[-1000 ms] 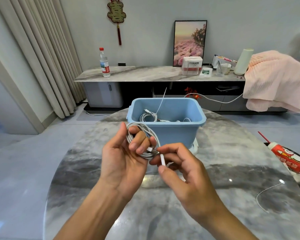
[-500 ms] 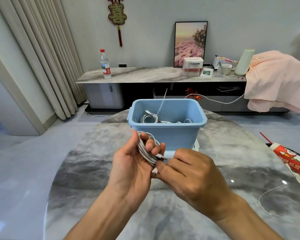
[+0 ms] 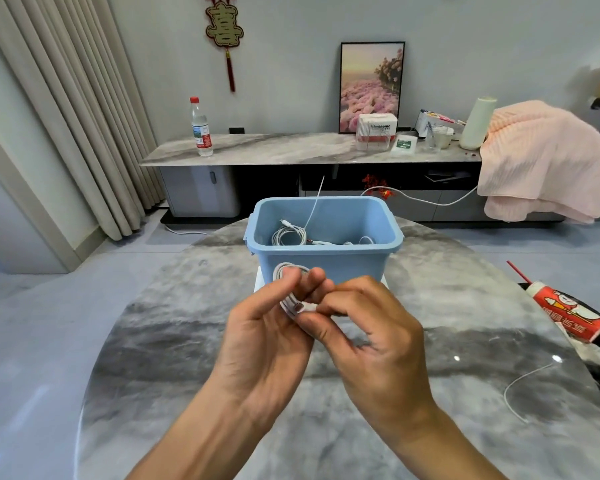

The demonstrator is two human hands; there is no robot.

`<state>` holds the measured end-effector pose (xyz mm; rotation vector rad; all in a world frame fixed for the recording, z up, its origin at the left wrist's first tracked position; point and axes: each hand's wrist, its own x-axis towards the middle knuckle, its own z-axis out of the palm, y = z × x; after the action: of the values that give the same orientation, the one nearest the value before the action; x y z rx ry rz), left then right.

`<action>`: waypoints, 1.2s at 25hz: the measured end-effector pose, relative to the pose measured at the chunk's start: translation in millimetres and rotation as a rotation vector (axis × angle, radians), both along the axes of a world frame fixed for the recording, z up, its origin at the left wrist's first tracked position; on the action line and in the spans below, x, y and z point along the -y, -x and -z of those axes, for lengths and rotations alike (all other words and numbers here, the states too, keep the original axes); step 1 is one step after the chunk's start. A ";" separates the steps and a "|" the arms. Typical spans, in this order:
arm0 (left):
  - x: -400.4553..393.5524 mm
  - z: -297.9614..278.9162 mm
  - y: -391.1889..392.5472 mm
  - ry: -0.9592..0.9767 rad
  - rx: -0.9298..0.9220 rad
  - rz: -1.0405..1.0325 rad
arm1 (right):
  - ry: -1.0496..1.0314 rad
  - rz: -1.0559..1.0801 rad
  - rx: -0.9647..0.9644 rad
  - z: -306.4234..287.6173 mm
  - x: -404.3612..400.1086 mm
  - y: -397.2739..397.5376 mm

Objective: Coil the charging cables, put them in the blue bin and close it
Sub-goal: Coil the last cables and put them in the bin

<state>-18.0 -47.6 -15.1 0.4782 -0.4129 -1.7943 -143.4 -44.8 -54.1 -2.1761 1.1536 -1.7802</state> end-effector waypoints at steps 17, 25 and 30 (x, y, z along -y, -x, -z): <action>4.5 -11.5 -1.8 -0.157 0.043 -0.076 | 0.526 0.025 -0.646 -15.4 1.5 23.8; 2.4 -11.4 -3.2 -0.303 0.170 -0.188 | 0.604 0.035 -0.582 1.1 -1.7 3.3; -5.4 -14.0 3.5 -0.260 0.348 -0.279 | 0.626 0.060 -0.552 4.8 -1.6 2.2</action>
<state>-21.5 -42.2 -1.0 0.9901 -0.3323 -1.4995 -145.6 -43.2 -58.8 -3.1735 0.7908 -1.7893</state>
